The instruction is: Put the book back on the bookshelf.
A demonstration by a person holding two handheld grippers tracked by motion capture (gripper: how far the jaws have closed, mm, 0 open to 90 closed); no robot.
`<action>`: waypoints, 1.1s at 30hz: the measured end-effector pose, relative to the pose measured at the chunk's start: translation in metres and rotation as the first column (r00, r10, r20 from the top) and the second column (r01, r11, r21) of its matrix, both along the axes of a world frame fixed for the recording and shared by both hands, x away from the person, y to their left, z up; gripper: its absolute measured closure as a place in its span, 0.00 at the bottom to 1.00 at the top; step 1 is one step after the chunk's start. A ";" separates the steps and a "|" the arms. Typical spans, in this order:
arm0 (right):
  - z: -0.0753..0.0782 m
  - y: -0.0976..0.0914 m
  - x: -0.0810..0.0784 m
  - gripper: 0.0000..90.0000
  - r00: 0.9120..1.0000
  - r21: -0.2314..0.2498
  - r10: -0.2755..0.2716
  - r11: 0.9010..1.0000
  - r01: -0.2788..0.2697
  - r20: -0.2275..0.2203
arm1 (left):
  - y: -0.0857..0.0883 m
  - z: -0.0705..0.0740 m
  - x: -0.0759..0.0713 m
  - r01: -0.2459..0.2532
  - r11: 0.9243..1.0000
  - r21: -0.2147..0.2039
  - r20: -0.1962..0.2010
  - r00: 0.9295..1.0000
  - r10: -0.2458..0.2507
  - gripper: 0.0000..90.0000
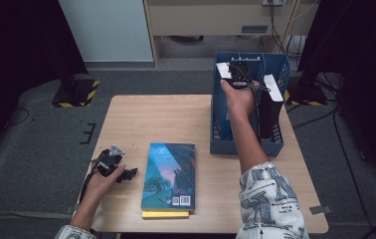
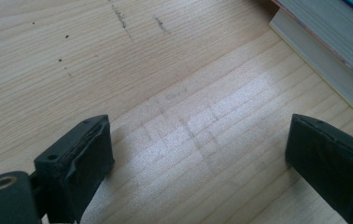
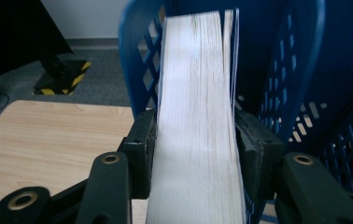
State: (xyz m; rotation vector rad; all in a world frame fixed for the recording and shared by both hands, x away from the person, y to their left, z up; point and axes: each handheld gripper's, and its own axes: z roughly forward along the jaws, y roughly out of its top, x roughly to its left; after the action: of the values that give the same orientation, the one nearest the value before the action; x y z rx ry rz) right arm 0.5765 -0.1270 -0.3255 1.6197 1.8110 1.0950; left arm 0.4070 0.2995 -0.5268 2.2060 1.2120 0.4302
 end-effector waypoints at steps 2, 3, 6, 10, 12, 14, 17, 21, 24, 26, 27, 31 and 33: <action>0.004 -0.002 -0.004 0.51 0.999 0.016 0.034 0.999 -0.034 0.007 | 0.000 0.000 0.000 0.002 1.000 0.004 0.001 1.000 -0.002 0.08; 0.004 -0.002 -0.004 0.51 0.999 0.016 0.034 0.999 -0.034 0.007 | 0.000 0.000 0.000 0.002 1.000 0.004 0.001 1.000 -0.002 0.08; 0.009 -0.006 -0.013 0.42 0.996 0.013 0.084 0.996 -0.084 0.012 | -0.002 0.000 0.000 0.005 1.000 0.001 0.001 1.000 -0.005 0.08; 0.009 -0.007 -0.026 0.34 0.993 -0.012 0.116 0.993 -0.115 0.019 | -0.003 0.000 0.000 0.009 1.000 0.006 0.004 1.000 -0.009 0.08; 0.008 -0.008 -0.033 0.31 0.992 -0.002 0.127 0.992 -0.127 0.022 | -0.003 0.001 0.000 0.014 1.000 0.009 0.006 1.000 -0.014 0.08; 0.006 -0.009 -0.040 0.31 0.991 -0.012 0.134 0.991 -0.134 0.027 | -0.004 0.000 0.001 0.014 1.000 0.010 0.006 1.000 -0.014 0.08; 0.003 -0.011 -0.048 0.35 0.988 -0.015 0.149 0.989 -0.149 0.028 | -0.004 0.001 0.000 0.013 1.000 0.014 0.007 1.000 -0.013 0.08; 0.000 -0.012 -0.055 0.41 0.987 -0.020 0.158 0.987 -0.158 0.031 | -0.005 0.001 0.000 0.013 1.000 0.014 0.007 1.000 -0.013 0.08; -0.001 -0.013 -0.058 0.47 0.988 -0.016 0.153 0.988 -0.153 0.036 | -0.005 0.001 0.000 0.014 1.000 0.013 0.007 1.000 -0.014 0.08; -0.001 -0.013 -0.059 0.49 0.987 -0.019 0.156 0.988 -0.155 0.041 | -0.005 0.001 0.001 0.014 1.000 0.012 0.007 1.000 -0.014 0.08; 0.000 -0.011 -0.060 0.53 0.988 -0.016 0.152 0.988 -0.151 0.042 | -0.005 0.000 0.001 0.014 1.000 0.012 0.006 1.000 -0.014 0.07; -0.001 -0.008 -0.061 0.55 0.986 -0.017 0.161 0.987 -0.160 0.049 | -0.005 0.000 0.001 0.014 1.000 0.012 0.007 1.000 -0.014 0.07; -0.001 -0.003 -0.061 0.55 0.985 -0.019 0.164 0.986 -0.164 0.049 | -0.005 0.001 0.001 0.014 1.000 0.013 0.007 1.000 -0.014 0.08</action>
State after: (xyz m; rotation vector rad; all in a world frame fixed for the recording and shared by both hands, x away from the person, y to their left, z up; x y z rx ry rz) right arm 0.5152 -0.1302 -0.3263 1.4419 1.9425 1.1794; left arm 0.4076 0.2948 -0.5263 2.2206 1.1930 0.4407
